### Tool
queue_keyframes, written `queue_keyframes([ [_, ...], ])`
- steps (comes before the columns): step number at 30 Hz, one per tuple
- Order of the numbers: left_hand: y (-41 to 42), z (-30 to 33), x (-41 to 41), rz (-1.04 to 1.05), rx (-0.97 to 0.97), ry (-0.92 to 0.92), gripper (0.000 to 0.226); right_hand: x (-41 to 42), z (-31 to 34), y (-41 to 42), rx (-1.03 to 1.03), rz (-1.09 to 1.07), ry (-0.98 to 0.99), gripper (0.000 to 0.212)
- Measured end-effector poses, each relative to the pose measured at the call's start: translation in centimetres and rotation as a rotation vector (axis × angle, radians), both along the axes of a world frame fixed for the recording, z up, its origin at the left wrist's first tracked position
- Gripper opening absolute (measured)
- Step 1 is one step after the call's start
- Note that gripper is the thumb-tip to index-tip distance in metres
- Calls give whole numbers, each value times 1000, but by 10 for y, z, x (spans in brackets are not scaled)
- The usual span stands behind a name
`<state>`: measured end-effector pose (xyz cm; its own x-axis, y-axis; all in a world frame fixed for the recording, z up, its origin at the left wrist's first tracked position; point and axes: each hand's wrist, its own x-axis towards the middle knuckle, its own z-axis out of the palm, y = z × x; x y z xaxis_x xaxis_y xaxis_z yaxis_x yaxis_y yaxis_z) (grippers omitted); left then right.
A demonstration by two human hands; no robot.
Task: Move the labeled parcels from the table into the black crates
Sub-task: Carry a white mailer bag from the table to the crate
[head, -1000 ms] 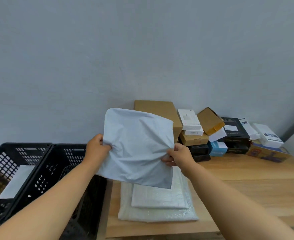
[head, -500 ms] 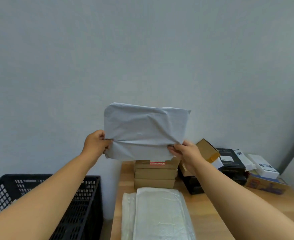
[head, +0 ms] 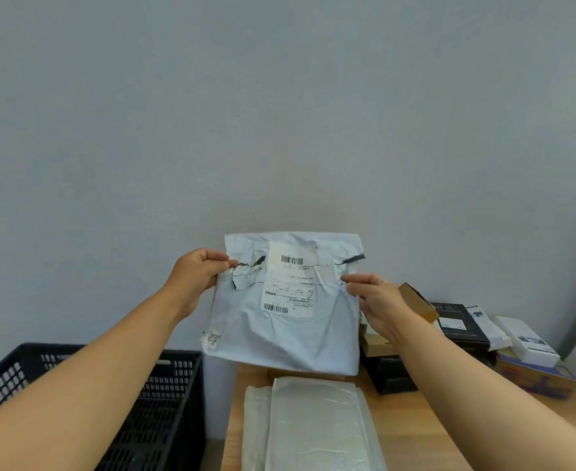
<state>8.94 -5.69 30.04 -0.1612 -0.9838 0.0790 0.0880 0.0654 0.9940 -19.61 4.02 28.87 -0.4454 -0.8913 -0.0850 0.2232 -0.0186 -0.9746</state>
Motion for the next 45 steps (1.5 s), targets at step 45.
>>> queue_keyframes([
  [45,19,43,-133,25,-904,-1337,23,-25,12,-16,-56,-81,1148,80],
])
